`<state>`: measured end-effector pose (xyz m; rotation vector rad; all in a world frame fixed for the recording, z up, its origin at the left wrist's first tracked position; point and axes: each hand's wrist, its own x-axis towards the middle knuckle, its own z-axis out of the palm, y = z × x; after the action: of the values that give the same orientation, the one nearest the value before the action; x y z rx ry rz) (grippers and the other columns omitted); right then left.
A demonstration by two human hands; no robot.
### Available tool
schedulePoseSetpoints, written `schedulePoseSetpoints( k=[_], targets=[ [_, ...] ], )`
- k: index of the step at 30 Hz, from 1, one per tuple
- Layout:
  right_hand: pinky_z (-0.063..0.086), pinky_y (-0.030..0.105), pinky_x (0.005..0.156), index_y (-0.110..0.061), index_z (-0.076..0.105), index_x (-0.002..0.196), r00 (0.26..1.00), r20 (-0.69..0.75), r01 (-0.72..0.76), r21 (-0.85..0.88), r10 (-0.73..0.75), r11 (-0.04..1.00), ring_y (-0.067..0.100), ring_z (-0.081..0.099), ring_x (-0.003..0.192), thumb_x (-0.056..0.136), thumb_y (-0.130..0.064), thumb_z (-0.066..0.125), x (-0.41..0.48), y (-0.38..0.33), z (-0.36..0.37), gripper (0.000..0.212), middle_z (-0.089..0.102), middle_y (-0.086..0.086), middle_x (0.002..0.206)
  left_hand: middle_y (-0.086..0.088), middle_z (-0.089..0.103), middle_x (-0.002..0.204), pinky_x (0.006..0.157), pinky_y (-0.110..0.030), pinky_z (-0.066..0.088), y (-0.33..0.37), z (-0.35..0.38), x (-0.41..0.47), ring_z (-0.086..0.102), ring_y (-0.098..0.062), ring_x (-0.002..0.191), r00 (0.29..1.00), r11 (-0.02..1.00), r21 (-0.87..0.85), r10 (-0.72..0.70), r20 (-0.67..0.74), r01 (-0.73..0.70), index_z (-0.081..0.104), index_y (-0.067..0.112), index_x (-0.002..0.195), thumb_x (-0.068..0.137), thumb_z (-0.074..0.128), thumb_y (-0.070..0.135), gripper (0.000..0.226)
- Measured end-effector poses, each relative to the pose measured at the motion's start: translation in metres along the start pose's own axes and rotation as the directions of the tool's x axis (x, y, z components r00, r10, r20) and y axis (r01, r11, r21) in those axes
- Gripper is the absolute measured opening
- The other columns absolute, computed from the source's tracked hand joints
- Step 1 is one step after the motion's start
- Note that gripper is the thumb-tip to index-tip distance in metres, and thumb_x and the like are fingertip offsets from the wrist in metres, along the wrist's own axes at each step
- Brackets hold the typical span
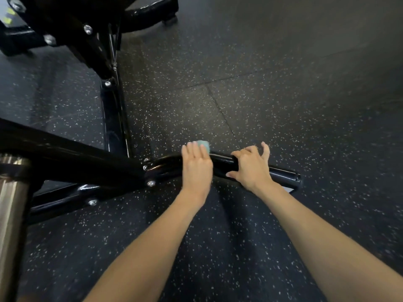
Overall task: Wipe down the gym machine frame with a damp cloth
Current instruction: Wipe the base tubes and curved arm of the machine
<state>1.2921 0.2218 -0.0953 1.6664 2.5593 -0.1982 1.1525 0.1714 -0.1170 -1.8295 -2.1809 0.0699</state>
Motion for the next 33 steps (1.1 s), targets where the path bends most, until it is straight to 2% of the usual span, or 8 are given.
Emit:
schedulePoseSetpoints(
  k=[5,10,15,19,22,26,29,33],
  targets=[
    [-0.015,0.045,0.113,-0.011,0.021,0.152,0.997,-0.004,-0.074,0.107,0.075,0.992,0.018,0.023,0.142,0.084,-0.05,0.06,-0.026,0.036,0.001,0.088,0.038,-0.001,0.15,-0.012,0.066,0.117,0.104,-0.042,0.044,0.073,-0.007,0.002,0.059,-0.028,0.117,0.966,0.943,-0.222,0.226,-0.125,-0.249,0.066,0.005,0.117,0.071,0.078,0.02,0.05],
    [-0.013,0.042,0.113,-0.014,-0.005,0.154,0.966,0.002,-0.255,0.143,0.258,0.956,0.02,0.028,0.139,0.083,-0.035,0.061,-0.071,0.096,0.007,0.099,0.044,-0.002,0.143,-0.01,0.066,0.121,0.104,-0.038,0.044,0.15,-0.015,-0.016,0.059,-0.024,0.119,0.923,0.851,-0.356,0.35,-0.163,-0.386,0.066,0.006,0.119,0.066,0.083,0.029,0.06],
    [0.002,0.045,0.116,-0.012,-0.001,0.154,0.899,0.069,-0.436,0.075,0.432,0.897,0.021,0.049,0.12,0.085,-0.02,0.054,-0.09,0.12,0.002,0.089,0.065,-0.003,0.106,-0.002,0.067,0.119,0.103,-0.032,0.044,0.185,-0.027,-0.017,0.058,-0.018,0.119,0.839,0.761,-0.355,0.513,-0.183,-0.543,0.07,0.015,0.114,0.07,0.079,0.029,0.047],
    [0.007,0.043,0.116,-0.013,0.011,0.153,0.875,-0.013,-0.483,-0.046,0.483,0.874,0.022,0.047,0.122,0.087,-0.009,0.054,-0.089,0.107,-0.003,0.079,0.063,0.003,0.118,-0.003,0.063,0.126,0.104,-0.034,0.041,0.159,-0.021,-0.011,0.056,-0.019,0.121,0.744,0.711,-0.226,0.613,-0.265,-0.666,0.065,0.018,0.122,0.082,0.059,0.024,0.041],
    [0.004,0.046,0.116,-0.011,0.025,0.149,0.855,-0.159,-0.501,-0.009,0.494,0.865,0.028,0.038,0.131,0.084,-0.007,0.059,-0.082,0.078,-0.003,0.074,0.05,0.011,0.134,-0.012,0.066,0.12,0.102,-0.042,0.043,0.102,-0.006,-0.01,0.062,-0.028,0.114,0.816,0.783,-0.253,0.497,-0.297,-0.569,0.068,0.01,0.117,0.082,0.036,0.011,0.048],
    [0.0,0.046,0.115,-0.007,0.035,0.145,0.911,-0.298,-0.284,0.052,0.286,0.957,0.031,0.028,0.139,0.077,0.001,0.06,-0.047,0.02,0.007,0.073,0.038,0.015,0.145,-0.022,0.064,0.116,0.098,-0.051,0.046,-0.016,0.019,-0.012,0.061,-0.036,0.111,0.964,0.964,-0.156,0.185,-0.194,-0.216,0.064,0.0,0.117,0.081,0.044,0.003,0.042],
    [-0.001,0.043,0.114,-0.008,0.036,0.145,0.938,-0.331,-0.072,0.114,0.106,0.991,0.028,0.026,0.141,0.078,-0.002,0.058,-0.013,-0.039,0.006,0.07,0.035,0.014,0.149,-0.016,0.066,0.098,0.104,-0.048,0.042,-0.091,0.017,-0.016,0.061,-0.032,0.101,0.996,0.997,0.007,-0.075,-0.056,0.075,0.064,0.002,0.109,0.077,0.063,0.003,0.032],
    [-0.007,0.042,0.115,-0.014,0.025,0.15,0.961,-0.182,0.246,0.224,-0.208,0.943,0.02,0.019,0.144,0.081,-0.013,0.054,0.022,-0.117,-0.001,0.075,0.031,0.003,0.153,-0.012,0.071,0.103,0.114,-0.042,0.03,-0.098,-0.002,-0.034,0.064,-0.025,0.107,0.983,0.957,0.287,-0.086,0.163,0.036,0.067,0.003,0.114,0.086,0.054,0.01,0.031]
  ],
)
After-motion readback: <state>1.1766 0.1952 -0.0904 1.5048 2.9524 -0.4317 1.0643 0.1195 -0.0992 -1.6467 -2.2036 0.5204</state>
